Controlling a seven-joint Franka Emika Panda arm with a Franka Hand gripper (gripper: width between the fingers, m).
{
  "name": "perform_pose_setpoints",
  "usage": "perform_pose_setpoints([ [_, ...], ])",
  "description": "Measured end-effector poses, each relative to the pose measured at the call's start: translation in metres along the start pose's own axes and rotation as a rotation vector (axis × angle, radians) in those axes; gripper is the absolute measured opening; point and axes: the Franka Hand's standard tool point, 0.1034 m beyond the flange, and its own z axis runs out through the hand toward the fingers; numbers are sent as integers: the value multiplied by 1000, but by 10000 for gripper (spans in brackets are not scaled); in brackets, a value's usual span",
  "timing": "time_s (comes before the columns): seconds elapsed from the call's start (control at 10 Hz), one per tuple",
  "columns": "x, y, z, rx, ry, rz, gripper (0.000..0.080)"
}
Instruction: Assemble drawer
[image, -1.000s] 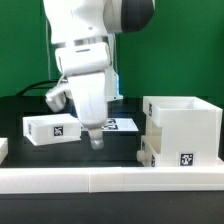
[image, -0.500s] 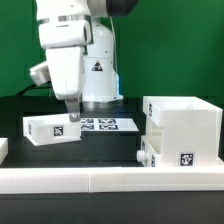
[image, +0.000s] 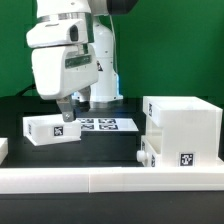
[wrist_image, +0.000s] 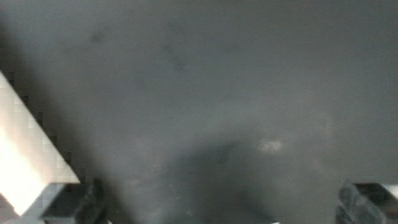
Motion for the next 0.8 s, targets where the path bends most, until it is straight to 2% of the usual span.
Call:
perform_pose_setpoints([
  [0.1,-5,-5,2,-16,6,107,649],
  [0.2,-14,-22,4,-27,6,228,649],
  [0.3,-19,-36,4,-20,2,316,649],
  [0.5,-29,-61,6,-37,6,495,649],
  [0.8,-49,-85,4,-68,-7,521,649],
])
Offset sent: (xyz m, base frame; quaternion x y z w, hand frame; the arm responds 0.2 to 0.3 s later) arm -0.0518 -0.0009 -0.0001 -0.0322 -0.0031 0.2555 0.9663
